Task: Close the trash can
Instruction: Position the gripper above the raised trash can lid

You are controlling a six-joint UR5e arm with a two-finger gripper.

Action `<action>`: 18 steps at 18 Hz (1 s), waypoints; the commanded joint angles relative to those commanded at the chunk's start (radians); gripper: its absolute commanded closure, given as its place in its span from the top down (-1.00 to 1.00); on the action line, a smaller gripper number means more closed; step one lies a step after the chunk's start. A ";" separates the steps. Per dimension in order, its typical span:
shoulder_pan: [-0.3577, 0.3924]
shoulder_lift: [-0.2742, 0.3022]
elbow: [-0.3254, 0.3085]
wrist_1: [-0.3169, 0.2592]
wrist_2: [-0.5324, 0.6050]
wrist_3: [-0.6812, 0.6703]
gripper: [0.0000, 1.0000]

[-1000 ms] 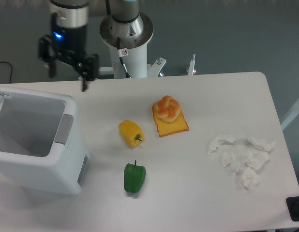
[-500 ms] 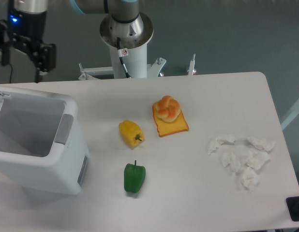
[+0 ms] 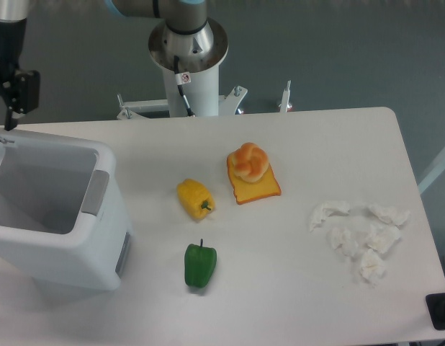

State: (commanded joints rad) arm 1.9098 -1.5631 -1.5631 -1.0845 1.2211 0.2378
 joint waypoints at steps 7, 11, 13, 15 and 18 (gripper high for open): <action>0.003 -0.003 0.002 0.015 0.003 -0.005 1.00; 0.041 0.000 0.000 0.029 0.008 -0.026 1.00; 0.070 0.006 0.000 0.029 0.006 -0.029 1.00; 0.101 0.009 0.000 0.029 0.005 -0.032 1.00; 0.136 0.011 0.000 0.028 0.002 -0.034 1.00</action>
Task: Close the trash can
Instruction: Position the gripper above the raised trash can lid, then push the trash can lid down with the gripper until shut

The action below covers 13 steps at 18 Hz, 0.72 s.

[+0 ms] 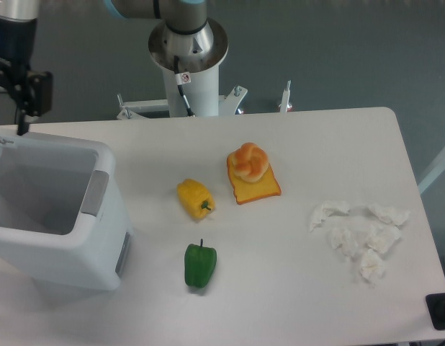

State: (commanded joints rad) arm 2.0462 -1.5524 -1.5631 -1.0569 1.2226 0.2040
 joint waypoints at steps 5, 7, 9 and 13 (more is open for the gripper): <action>0.058 -0.002 -0.002 0.000 -0.002 -0.003 1.00; 0.075 -0.003 -0.003 0.000 -0.002 -0.005 1.00; 0.089 -0.009 -0.003 0.000 -0.002 -0.005 1.00; 0.094 -0.040 -0.003 0.002 0.003 -0.005 1.00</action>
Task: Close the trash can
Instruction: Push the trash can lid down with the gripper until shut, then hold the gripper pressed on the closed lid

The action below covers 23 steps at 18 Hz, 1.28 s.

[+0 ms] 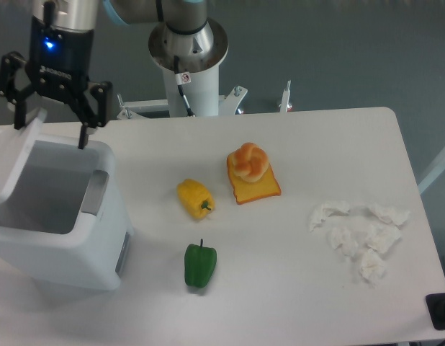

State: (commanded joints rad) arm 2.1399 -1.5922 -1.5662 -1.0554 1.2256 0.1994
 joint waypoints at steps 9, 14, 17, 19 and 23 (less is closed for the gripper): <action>0.006 -0.084 0.005 0.002 0.006 0.002 1.00; 0.026 -0.088 0.005 0.011 0.005 0.003 1.00; 0.031 -0.104 0.003 0.026 0.005 0.003 1.00; 0.031 -0.120 0.005 0.029 0.006 0.003 1.00; 0.031 -0.130 0.003 0.029 0.006 0.003 1.00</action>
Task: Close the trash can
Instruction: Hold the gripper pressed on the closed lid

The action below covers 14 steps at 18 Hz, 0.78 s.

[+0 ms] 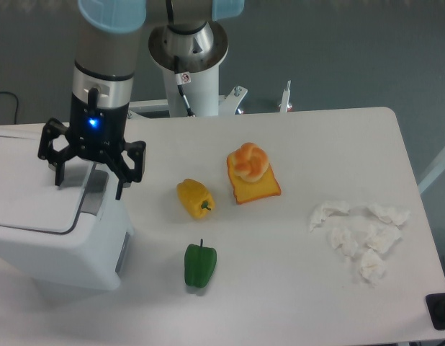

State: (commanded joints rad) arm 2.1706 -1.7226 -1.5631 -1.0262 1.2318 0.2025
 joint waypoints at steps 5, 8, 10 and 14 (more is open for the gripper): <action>0.000 0.000 -0.005 0.002 0.000 0.002 1.00; 0.000 0.002 -0.005 0.000 0.000 0.000 1.00; 0.002 0.003 -0.005 0.000 0.000 0.000 1.00; 0.047 0.012 0.017 0.002 -0.003 0.012 1.00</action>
State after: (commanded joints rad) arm 2.2180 -1.7104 -1.5463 -1.0247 1.2287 0.2147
